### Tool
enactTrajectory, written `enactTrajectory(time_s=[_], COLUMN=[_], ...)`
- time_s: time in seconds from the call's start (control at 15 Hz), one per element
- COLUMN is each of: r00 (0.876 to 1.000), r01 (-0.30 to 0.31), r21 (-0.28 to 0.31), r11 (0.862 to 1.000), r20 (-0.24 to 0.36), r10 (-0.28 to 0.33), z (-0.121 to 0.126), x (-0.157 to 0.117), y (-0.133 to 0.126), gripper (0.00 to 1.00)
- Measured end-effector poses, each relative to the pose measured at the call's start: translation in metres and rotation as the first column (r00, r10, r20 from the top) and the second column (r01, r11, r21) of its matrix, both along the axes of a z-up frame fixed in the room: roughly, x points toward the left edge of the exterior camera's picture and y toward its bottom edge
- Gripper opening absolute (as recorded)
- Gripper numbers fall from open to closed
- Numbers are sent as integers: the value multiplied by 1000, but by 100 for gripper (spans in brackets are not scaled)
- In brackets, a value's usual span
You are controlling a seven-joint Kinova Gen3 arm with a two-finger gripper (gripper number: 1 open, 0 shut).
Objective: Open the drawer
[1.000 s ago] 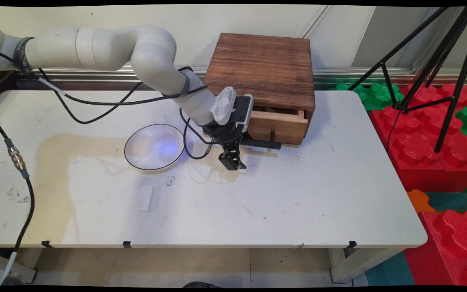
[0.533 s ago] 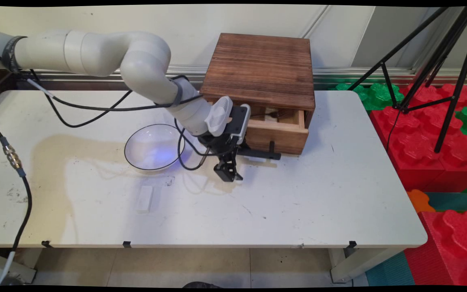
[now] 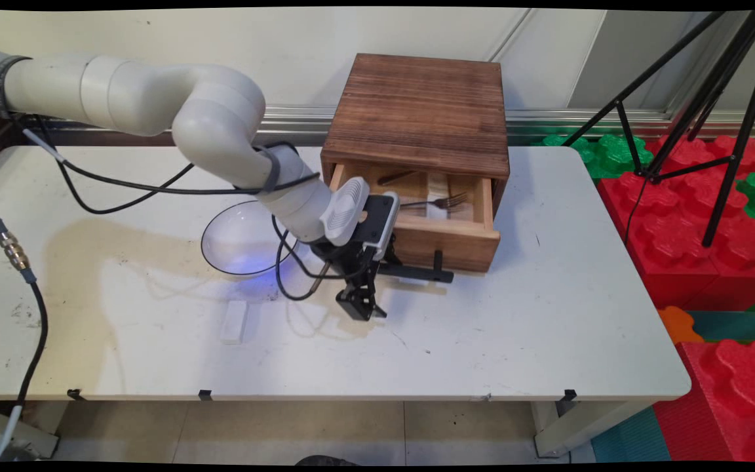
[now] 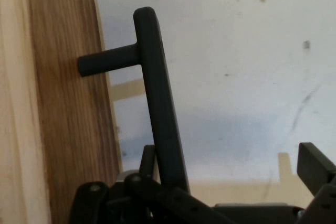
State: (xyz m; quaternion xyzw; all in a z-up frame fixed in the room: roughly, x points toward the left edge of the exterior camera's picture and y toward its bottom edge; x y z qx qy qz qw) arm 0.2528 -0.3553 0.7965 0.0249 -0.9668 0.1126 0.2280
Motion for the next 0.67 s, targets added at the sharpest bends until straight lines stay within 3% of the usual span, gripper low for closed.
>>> enactTrajectory(time_s=[0.67], r00=[999], r01=[41], r21=[34], r11=[999], r20=[-19], r10=[-41], z=[1], x=[-10], y=[44], gripper=[100])
